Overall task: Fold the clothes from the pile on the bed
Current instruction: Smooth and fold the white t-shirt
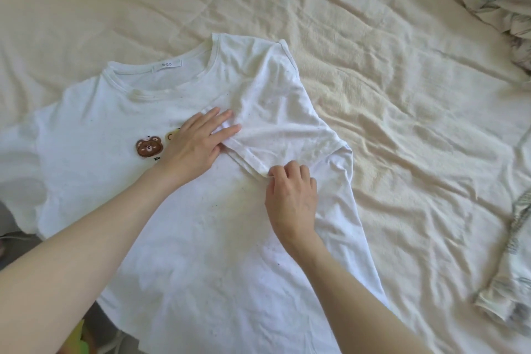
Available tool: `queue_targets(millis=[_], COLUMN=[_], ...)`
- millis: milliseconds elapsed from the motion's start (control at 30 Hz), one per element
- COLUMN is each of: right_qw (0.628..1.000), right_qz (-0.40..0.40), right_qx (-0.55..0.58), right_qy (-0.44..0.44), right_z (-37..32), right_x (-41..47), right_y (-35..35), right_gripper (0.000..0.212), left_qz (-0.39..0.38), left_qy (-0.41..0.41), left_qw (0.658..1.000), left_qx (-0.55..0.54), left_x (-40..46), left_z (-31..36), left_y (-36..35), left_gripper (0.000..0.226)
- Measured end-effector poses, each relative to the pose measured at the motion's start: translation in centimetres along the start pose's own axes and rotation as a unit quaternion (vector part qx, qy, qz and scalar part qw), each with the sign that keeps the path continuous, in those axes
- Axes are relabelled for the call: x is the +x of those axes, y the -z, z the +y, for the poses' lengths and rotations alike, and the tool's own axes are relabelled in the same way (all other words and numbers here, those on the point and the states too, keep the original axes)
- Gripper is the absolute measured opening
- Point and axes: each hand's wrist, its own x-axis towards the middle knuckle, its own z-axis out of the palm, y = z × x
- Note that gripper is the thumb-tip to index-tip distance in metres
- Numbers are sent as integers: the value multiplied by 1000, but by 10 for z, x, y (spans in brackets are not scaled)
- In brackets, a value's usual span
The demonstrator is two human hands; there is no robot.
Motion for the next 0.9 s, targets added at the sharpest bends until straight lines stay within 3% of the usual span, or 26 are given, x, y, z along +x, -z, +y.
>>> queue_targets(millis=[100, 200, 367, 400, 467, 533, 700, 900], right_qw=[999, 998, 995, 993, 972, 937, 927, 910], right_qz=[20, -9, -1, -36, -187, -297, -313, -355], right_qx=[25, 25, -30, -49, -102, -151, -186, -146], right_qy=[36, 63, 92, 99, 103, 104, 88, 156], right_z=[4, 13, 20, 19, 18, 23, 4, -72], right_x=[-11, -27, -21, -17, -8, -3, -15, -68], right_y=[2, 2, 5, 5, 5, 0, 6, 4], right_gripper=[18, 19, 17, 28, 51, 58, 58, 58], left_qz=[-6, -1, -35, -56, -95, -115, -125, -37], left_qy=[-7, -9, -25, -13, 27, 63, 135, 223], left_qw=[1000, 1000, 994, 992, 989, 987, 983, 944], left_qx=[16, 30, 101, 112, 109, 93, -22, -239], left_x=[1, 1, -10, -15, -23, -30, -83, -203], left_z=[-1, -2, -3, -3, -1, 4, 35, 45], left_y=[-2, -3, -5, -6, -9, -9, -5, 2], left_gripper=[48, 45, 54, 55, 55, 54, 51, 44])
